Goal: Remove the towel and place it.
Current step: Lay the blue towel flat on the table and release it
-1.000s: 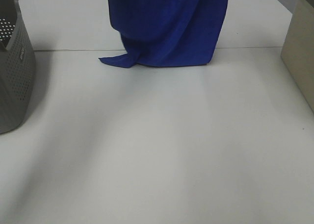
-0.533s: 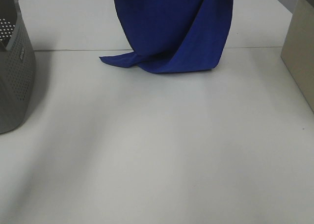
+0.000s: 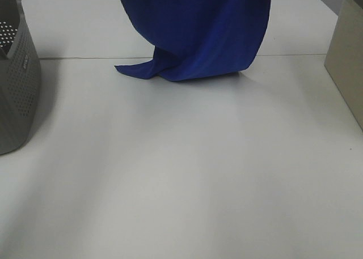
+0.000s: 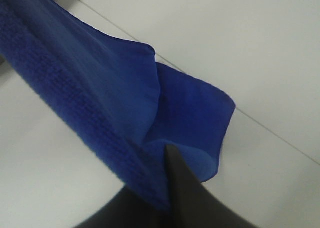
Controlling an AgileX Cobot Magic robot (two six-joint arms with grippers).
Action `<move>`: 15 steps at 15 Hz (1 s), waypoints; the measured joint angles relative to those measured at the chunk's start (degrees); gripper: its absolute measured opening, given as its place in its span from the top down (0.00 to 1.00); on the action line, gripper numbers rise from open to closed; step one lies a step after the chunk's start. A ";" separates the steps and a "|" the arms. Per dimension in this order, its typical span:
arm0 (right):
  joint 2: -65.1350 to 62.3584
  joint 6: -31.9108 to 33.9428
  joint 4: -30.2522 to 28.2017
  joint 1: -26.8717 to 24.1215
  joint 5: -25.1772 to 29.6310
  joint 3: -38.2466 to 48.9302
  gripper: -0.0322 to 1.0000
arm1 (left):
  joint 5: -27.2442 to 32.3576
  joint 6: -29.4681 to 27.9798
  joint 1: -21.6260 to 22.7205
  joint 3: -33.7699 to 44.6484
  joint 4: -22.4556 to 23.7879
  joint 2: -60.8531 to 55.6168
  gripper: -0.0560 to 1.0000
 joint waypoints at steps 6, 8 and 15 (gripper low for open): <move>-16.27 0.06 6.65 0.29 -0.11 23.78 0.96 | -0.63 -7.10 -0.80 38.73 -1.43 -27.62 0.95; -21.66 0.06 9.05 0.40 -0.11 32.03 0.96 | -0.80 -9.28 -0.86 46.70 -4.13 -35.18 0.95; -32.31 0.29 9.51 0.52 0.17 53.29 0.96 | -1.20 -8.54 -0.97 70.47 -16.67 -48.19 0.95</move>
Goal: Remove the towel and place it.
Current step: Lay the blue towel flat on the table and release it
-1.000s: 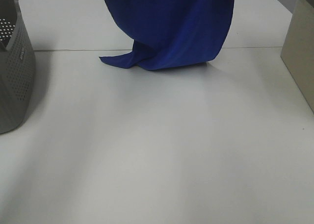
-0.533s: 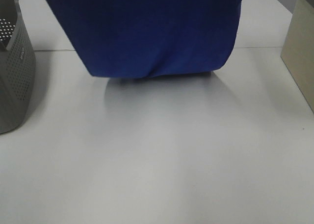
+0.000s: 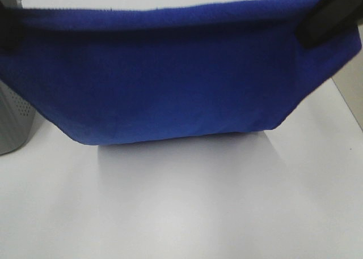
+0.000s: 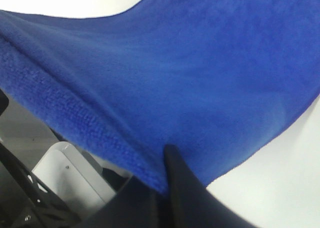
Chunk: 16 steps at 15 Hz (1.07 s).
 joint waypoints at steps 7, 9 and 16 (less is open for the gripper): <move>-5.44 0.00 -1.20 -0.11 -0.11 25.32 0.96 | -0.63 1.60 -9.28 18.91 -3.38 -0.57 0.95; -5.50 0.00 -0.92 -0.23 -0.17 30.37 0.96 | -3.44 2.06 -10.43 23.66 -4.81 0.17 0.95; -5.56 0.00 -0.57 -0.40 -0.69 39.76 0.96 | -4.87 7.68 -16.10 26.93 -8.31 14.04 0.95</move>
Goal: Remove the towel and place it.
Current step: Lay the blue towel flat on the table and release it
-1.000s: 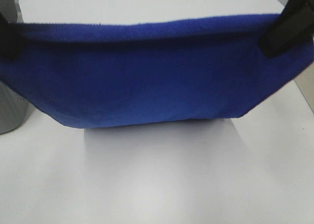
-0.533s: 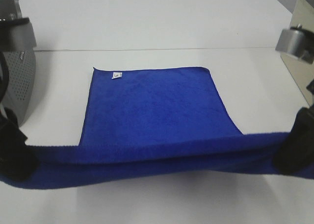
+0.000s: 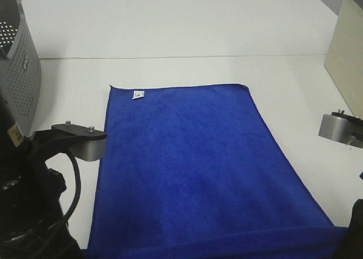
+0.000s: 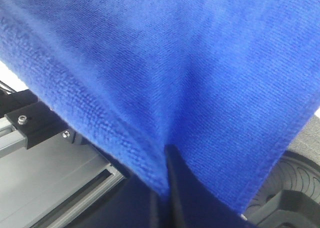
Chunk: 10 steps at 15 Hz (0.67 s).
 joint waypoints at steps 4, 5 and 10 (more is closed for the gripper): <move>0.00 1.09 0.40 0.00 -0.06 0.97 0.96 | 1.09 1.49 0.00 0.00 -0.17 2.01 0.95; 0.00 1.20 0.57 0.00 -0.06 1.26 0.95 | 2.41 1.78 0.00 0.00 -0.57 2.01 0.95; 0.00 1.49 0.57 0.00 -0.06 1.32 0.81 | 2.41 3.55 0.00 0.00 -4.07 2.01 0.95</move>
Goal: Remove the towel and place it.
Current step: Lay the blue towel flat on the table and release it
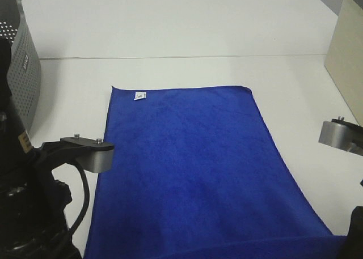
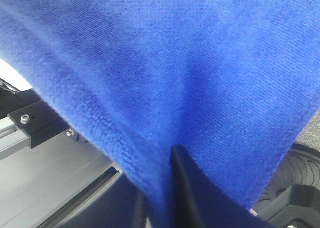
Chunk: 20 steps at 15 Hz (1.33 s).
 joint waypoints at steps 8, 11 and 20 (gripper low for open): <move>0.00 5.50 0.00 0.00 0.00 0.00 0.31 | -0.86 -0.06 0.00 0.00 -3.67 0.00 0.56; 0.00 5.90 -1.32 0.00 0.00 0.00 0.19 | -1.03 -0.40 0.00 0.00 -3.67 0.00 0.34; 0.52 14.67 -1.72 -0.06 0.11 -15.70 0.15 | -2.52 -4.70 5.44 -12.03 7.91 0.06 0.20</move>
